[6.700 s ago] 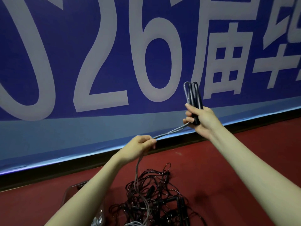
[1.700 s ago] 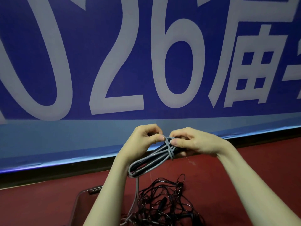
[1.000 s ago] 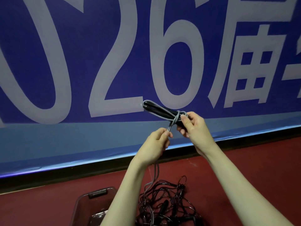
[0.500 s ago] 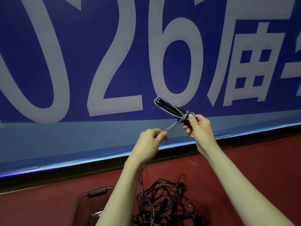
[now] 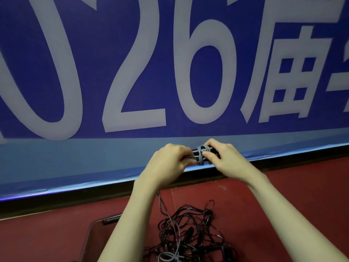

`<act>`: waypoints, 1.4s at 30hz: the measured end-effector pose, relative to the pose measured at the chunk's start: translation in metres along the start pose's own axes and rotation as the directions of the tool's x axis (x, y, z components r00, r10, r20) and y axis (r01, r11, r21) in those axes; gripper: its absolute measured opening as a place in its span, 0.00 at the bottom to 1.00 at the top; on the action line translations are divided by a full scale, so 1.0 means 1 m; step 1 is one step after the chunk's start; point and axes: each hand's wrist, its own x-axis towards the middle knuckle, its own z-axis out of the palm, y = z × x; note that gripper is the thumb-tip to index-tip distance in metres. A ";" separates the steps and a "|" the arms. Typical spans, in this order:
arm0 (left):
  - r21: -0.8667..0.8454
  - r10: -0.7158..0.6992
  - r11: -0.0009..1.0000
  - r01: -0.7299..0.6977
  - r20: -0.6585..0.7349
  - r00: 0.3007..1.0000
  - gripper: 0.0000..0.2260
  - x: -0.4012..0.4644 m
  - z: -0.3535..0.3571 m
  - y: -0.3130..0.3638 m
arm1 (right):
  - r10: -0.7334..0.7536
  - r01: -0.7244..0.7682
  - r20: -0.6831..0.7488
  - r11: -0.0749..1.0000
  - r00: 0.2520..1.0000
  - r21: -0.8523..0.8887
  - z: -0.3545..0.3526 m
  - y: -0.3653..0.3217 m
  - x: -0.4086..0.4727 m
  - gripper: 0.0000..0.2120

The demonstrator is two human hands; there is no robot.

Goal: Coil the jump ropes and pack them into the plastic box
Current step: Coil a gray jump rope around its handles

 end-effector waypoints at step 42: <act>-0.827 -0.326 0.536 0.169 -0.018 0.945 0.10 0.012 0.029 0.022 | 0.123 0.086 -0.215 0.645 0.969 0.759 -0.008 -0.027 0.012 0.13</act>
